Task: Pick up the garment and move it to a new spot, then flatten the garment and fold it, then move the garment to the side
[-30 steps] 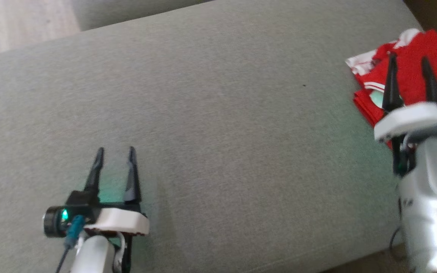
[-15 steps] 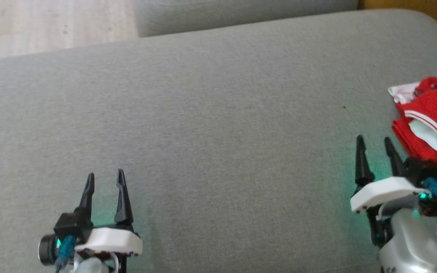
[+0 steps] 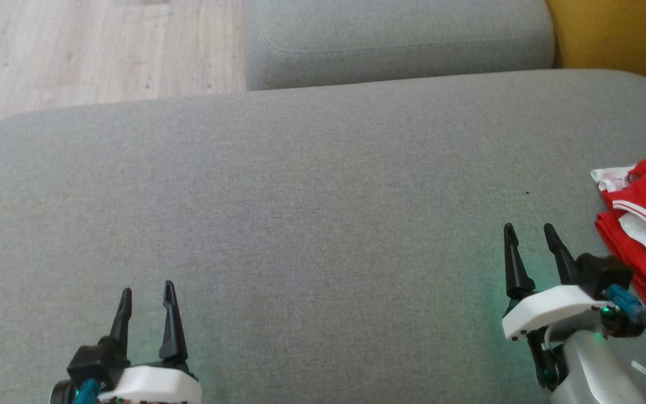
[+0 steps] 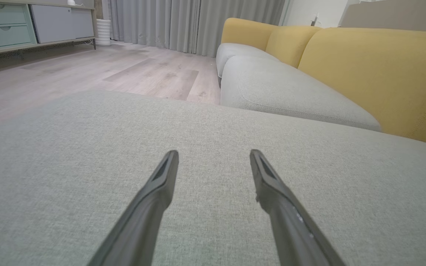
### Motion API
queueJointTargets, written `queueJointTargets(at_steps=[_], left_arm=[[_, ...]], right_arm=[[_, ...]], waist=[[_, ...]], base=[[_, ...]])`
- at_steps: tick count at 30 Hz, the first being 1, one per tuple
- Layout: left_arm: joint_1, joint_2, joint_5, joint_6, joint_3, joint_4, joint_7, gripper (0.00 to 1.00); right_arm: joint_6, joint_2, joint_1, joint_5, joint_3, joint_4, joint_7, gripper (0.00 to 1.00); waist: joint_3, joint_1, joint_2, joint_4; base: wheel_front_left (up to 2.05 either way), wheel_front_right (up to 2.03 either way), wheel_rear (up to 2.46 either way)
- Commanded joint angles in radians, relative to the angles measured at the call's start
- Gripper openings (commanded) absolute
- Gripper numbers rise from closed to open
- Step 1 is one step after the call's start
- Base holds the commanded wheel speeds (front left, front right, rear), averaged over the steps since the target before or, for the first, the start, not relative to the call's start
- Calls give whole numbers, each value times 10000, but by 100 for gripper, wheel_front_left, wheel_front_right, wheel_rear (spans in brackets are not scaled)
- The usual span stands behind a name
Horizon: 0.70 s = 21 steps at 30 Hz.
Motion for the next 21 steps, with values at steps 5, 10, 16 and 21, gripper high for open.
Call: queueJointTargets(at_steps=[5,10,16,21], left_arm=[[-116,35,204,-5,480,-227,-95,100],[-65,35,285,59,501,-130,-95,100],[187,-6,220,1,96,276,25,0],[330,-20,21,-15,73,774,138,0]], right_arm=[[-9,-11,-74,-2,434,-610,-64,100],[-9,-11,1,115,502,-697,-64,100],[0,8,163,118,265,-242,10,0],[0,28,504,323,228,214,96,0]], waist=[[-198,1,0,126],[-289,1,0,192],[-321,1,0,227],[-321,1,0,226]], base=[[0,0,0],[0,0,0],[0,0,0],[0,0,0]])
